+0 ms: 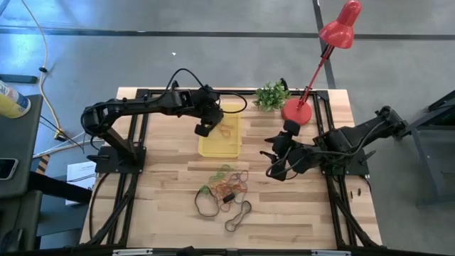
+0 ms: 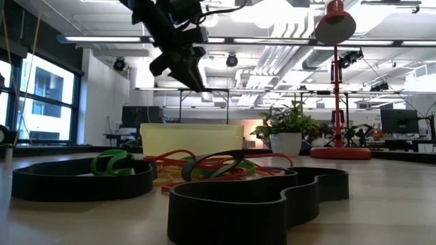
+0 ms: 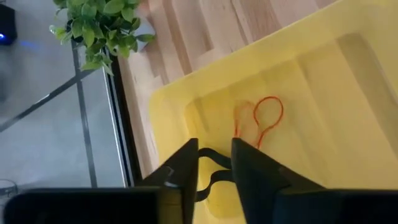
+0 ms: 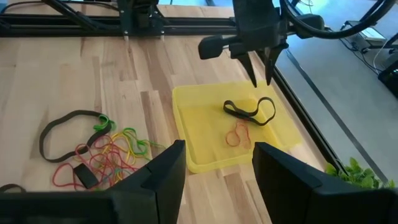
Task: Pick and place rubber bands into bin
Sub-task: Put the green rubber band into the yellow bin
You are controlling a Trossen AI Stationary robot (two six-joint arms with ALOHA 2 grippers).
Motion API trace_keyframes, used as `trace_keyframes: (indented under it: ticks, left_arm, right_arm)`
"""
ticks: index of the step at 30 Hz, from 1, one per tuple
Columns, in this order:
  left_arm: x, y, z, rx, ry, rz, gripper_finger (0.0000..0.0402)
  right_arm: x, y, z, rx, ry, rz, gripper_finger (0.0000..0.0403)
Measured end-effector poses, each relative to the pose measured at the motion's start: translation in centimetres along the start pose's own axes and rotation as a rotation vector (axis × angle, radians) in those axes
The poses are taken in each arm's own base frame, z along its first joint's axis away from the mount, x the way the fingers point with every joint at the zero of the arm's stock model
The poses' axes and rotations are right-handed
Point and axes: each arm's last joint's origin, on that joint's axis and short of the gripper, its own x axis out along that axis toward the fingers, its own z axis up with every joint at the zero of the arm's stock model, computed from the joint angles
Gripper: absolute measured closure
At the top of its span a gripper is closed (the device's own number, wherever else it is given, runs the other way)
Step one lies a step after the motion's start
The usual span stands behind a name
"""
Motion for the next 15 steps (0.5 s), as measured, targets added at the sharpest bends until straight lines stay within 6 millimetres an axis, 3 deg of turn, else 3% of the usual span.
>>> trace_keyframes:
  ticks: [7,15]
  left_arm:
    - [-0.2,-1.1,-0.6,-0.039,0.008,-0.171,0.0268]
    - [-3.6,-3.5,-0.6,-0.138,-0.066,-0.480,0.0282]
  right_arm:
    - [0.5,0.2,-0.7,-0.006,0.043,0.045,0.0226]
    - [4.3,1.5,-4.6,0.090,0.155,0.206,0.0226]
